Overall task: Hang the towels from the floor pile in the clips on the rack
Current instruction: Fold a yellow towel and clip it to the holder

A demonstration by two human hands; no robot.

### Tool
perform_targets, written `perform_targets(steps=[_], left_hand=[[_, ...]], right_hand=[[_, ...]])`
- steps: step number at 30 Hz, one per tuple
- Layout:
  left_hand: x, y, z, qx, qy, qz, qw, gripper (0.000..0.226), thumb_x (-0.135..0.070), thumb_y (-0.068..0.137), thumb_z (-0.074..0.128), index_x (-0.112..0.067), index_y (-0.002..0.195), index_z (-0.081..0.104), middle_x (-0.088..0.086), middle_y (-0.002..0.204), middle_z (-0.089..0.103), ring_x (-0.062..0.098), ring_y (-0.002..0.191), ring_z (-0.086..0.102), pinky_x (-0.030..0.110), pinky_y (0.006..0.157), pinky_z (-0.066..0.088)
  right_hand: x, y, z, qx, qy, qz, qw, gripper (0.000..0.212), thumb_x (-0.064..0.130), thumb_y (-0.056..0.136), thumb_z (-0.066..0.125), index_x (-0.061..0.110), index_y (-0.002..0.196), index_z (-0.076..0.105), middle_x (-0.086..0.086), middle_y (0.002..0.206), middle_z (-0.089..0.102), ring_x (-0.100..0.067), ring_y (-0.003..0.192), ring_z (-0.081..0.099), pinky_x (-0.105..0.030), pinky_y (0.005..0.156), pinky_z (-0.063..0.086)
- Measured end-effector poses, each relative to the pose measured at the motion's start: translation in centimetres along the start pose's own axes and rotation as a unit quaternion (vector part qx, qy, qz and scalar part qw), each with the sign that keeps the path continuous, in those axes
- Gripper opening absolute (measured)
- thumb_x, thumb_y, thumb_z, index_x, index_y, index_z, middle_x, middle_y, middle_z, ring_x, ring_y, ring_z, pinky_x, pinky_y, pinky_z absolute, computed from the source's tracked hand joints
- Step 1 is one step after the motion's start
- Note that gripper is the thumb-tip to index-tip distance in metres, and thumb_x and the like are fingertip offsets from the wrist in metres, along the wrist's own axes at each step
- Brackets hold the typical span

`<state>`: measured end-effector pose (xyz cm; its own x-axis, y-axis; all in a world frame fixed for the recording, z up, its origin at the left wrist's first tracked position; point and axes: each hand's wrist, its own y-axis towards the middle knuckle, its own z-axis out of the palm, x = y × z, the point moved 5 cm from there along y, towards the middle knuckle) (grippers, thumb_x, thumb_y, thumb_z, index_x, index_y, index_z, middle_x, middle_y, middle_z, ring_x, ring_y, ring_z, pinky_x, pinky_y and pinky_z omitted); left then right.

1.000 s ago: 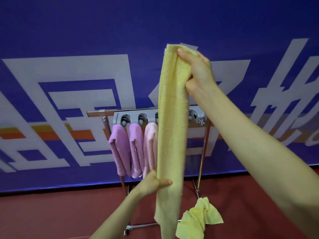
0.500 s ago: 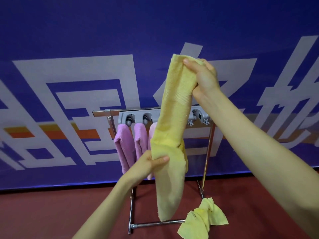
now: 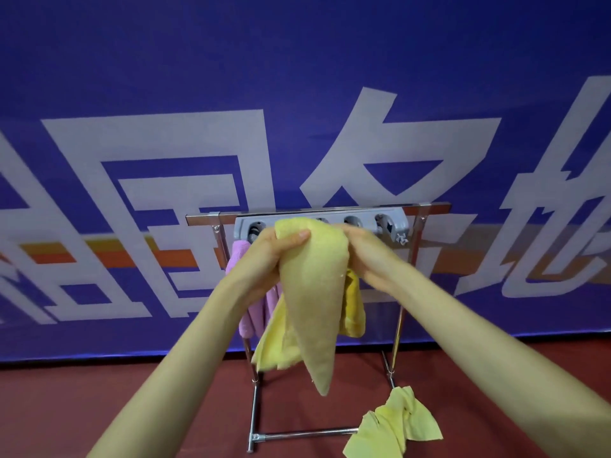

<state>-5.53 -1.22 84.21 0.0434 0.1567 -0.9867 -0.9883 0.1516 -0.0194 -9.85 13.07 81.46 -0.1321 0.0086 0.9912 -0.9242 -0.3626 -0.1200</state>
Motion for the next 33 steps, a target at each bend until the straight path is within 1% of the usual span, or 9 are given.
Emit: perform_targets(steps=[3, 5, 9, 11, 16, 21, 24, 29, 33], left_hand=[[0.8, 0.1, 0.0, 0.016, 0.019, -0.048, 0.999, 0.026, -0.014, 0.091, 0.058, -0.005, 0.114, 0.064, 0.01, 0.103, 0.07, 0.02, 0.095, 0.066, 0.031, 0.082, 0.053], [1.1, -0.2, 0.2, 0.041, 0.034, -0.072, 0.996, 0.018, -0.014, 0.091, 0.057, -0.009, 0.106, 0.068, 0.006, 0.096, 0.073, 0.016, 0.089, 0.068, 0.028, 0.08, 0.054], [1.8, -0.5, 0.1, 0.072, 0.023, -0.108, 0.991, 0.021, -0.014, 0.083, 0.066, -0.009, 0.103, 0.064, 0.004, 0.09, 0.074, 0.015, 0.086, 0.07, 0.027, 0.076, 0.055], [2.3, -0.3, -0.4, 0.068, 0.016, -0.124, 0.99, 0.044, -0.016, 0.075, 0.074, -0.005, 0.114, 0.056, 0.004, 0.091, 0.074, 0.015, 0.086, 0.071, 0.026, 0.071, 0.055], [2.8, 0.0, -1.1, 0.053, -0.031, -0.127, 0.99, 0.016, -0.013, 0.081, 0.067, -0.011, 0.095, 0.06, 0.001, 0.075, 0.074, 0.012, 0.073, 0.071, 0.027, 0.068, 0.053], [3.3, 0.2, -1.0, 0.061, -0.028, -0.131, 0.989, 0.024, -0.016, 0.073, 0.065, -0.009, 0.095, 0.062, 0.003, 0.077, 0.075, 0.013, 0.075, 0.072, 0.029, 0.07, 0.053], [3.9, 0.2, -0.3, 0.089, 0.002, -0.145, 0.985, 0.018, -0.01, 0.078, 0.067, -0.01, 0.096, 0.062, 0.002, 0.078, 0.075, 0.012, 0.076, 0.072, 0.029, 0.072, 0.053], [4.9, 0.7, -0.5, 0.099, 0.026, -0.165, 0.981, 0.054, -0.022, 0.071, 0.072, -0.002, 0.119, 0.058, 0.011, 0.103, 0.073, 0.021, 0.099, 0.07, 0.029, 0.078, 0.054], [4.9, 1.3, -0.7, 0.095, 0.067, -0.147, 0.982, 0.021, -0.018, 0.075, 0.073, -0.007, 0.093, 0.071, 0.006, 0.085, 0.075, 0.015, 0.083, 0.071, 0.023, 0.07, 0.055]], right_hand=[[-2.1, -0.8, 1.0, 0.019, 0.05, 0.013, 0.998, 0.055, 0.04, 0.086, 0.053, -0.004, 0.119, 0.057, -0.036, 0.117, 0.054, -0.033, 0.093, 0.046, -0.043, 0.081, 0.035], [-2.5, -1.4, 1.6, 0.036, 0.061, 0.024, 0.997, 0.047, 0.044, 0.091, 0.051, 0.007, 0.118, 0.064, -0.032, 0.127, 0.054, -0.042, 0.11, 0.055, -0.046, 0.095, 0.041], [-3.3, -1.4, 2.1, 0.104, 0.052, 0.032, 0.993, 0.047, 0.033, 0.087, 0.056, 0.014, 0.13, 0.057, -0.047, 0.136, 0.023, -0.061, 0.128, 0.02, -0.059, 0.103, 0.03], [-3.6, -1.6, 1.9, 0.132, 0.039, 0.014, 0.99, 0.045, 0.017, 0.09, 0.045, 0.021, 0.134, 0.054, -0.038, 0.138, 0.036, -0.049, 0.132, 0.034, -0.055, 0.109, 0.03], [-4.6, -2.9, 1.7, 0.247, 0.03, 0.028, 0.968, 0.07, -0.005, 0.071, 0.041, 0.03, 0.131, 0.044, 0.005, 0.097, 0.071, -0.008, 0.095, 0.065, -0.021, 0.079, 0.051], [-4.9, -2.3, 1.6, 0.102, -0.102, -0.074, 0.987, 0.053, -0.011, 0.088, 0.049, 0.025, 0.127, 0.053, -0.011, 0.118, 0.064, -0.008, 0.108, 0.06, -0.023, 0.089, 0.05], [-5.2, -2.2, 1.5, 0.018, -0.142, -0.116, 0.983, 0.045, -0.012, 0.087, 0.041, 0.014, 0.12, 0.057, -0.025, 0.11, 0.061, -0.019, 0.095, 0.059, -0.041, 0.092, 0.047], [-5.2, -2.2, 0.8, -0.03, -0.241, -0.161, 0.957, 0.05, -0.008, 0.081, 0.044, 0.031, 0.109, 0.059, -0.013, 0.091, 0.068, -0.035, 0.089, 0.061, -0.048, 0.077, 0.05], [-4.6, -2.3, -0.5, -0.032, -0.274, -0.153, 0.949, 0.059, -0.001, 0.077, 0.038, 0.042, 0.111, 0.059, -0.001, 0.092, 0.069, -0.022, 0.09, 0.063, -0.037, 0.073, 0.052]])
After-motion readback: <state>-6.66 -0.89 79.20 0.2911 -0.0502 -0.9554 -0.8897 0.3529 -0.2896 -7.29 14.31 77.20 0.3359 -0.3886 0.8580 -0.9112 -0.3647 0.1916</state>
